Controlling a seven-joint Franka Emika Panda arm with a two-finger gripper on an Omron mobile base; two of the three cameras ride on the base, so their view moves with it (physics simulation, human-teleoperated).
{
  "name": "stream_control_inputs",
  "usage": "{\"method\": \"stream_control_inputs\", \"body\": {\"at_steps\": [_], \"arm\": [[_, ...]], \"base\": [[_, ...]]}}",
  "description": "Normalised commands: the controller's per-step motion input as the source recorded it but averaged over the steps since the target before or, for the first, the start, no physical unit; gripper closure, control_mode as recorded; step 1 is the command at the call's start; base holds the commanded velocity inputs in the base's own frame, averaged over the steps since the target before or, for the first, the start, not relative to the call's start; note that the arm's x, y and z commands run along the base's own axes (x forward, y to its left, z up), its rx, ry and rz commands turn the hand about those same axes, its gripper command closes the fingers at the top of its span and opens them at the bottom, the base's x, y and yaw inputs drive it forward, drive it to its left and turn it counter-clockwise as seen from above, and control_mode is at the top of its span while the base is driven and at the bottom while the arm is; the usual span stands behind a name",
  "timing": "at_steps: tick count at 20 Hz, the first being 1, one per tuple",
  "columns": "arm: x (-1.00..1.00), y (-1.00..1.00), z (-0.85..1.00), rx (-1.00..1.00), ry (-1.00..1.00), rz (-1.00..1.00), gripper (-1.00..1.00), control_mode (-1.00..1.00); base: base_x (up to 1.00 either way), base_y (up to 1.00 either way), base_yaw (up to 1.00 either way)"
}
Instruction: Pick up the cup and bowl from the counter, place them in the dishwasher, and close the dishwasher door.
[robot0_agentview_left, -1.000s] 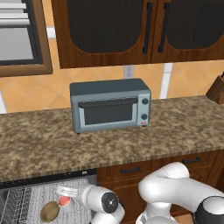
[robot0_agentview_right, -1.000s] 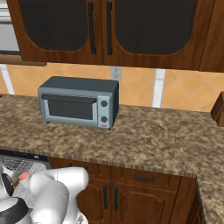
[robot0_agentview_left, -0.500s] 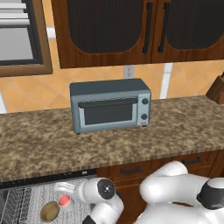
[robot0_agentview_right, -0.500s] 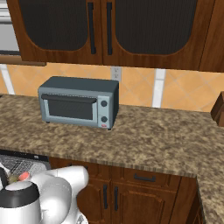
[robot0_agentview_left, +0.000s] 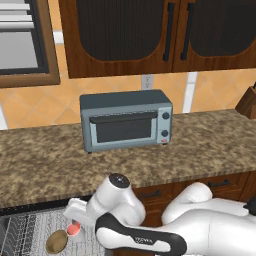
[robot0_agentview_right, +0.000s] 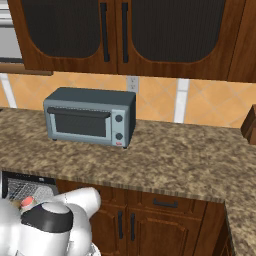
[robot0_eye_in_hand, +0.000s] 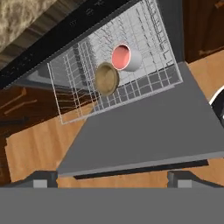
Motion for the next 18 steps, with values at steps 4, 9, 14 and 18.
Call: {"method": "stream_control_inputs", "body": {"at_steps": [4, 9, 14, 18], "arm": [[-0.70, 0.00, 0.02, -0.12, 0.15, 0.07, -1.00, -1.00], [-1.00, 0.00, -0.17, -0.02, -0.33, 0.14, -1.00, -1.00], [-1.00, 0.00, -0.06, -0.10, -0.43, 0.10, -1.00, -1.00], [-0.73, 0.11, -0.02, -0.15, -0.43, 0.07, -1.00, -1.00]], "base": [[0.00, 0.00, 0.00], [0.00, 0.00, 0.00], [0.00, 0.00, 0.00], [0.00, 0.00, 0.00]]}}
